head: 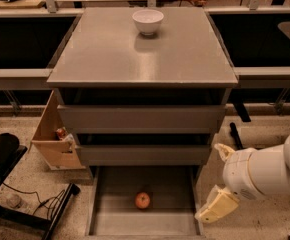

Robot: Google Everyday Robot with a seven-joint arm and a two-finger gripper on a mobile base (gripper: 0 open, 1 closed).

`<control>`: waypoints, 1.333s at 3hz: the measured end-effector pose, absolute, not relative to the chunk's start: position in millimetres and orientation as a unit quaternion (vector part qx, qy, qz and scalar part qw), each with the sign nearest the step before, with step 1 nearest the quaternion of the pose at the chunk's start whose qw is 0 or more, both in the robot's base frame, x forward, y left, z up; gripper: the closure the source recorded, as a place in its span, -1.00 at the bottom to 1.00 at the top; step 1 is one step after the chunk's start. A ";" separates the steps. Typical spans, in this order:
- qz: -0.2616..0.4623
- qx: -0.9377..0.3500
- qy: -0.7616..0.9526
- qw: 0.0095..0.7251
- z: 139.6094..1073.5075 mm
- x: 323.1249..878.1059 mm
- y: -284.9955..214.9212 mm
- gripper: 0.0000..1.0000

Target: Pick apple from bottom drawer and place on counter

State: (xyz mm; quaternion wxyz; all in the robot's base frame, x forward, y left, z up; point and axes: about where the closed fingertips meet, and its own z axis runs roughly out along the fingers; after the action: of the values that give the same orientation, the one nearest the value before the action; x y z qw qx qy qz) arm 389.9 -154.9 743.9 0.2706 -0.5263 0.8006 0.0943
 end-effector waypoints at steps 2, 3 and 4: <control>0.076 -0.511 0.801 0.302 738.1 405.9 -157.6 -1.00; 0.080 -0.521 0.795 0.301 713.6 421.0 -144.4 -1.00; 0.105 -0.521 0.790 0.305 650.7 443.2 -123.0 -1.00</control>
Offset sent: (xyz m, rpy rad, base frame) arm 0.0142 -0.0024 -0.0078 0.0144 -0.0603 -0.0375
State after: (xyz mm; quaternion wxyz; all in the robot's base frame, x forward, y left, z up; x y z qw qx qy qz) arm 443.2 -123.0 650.7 0.3045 -0.5215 0.7901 0.1053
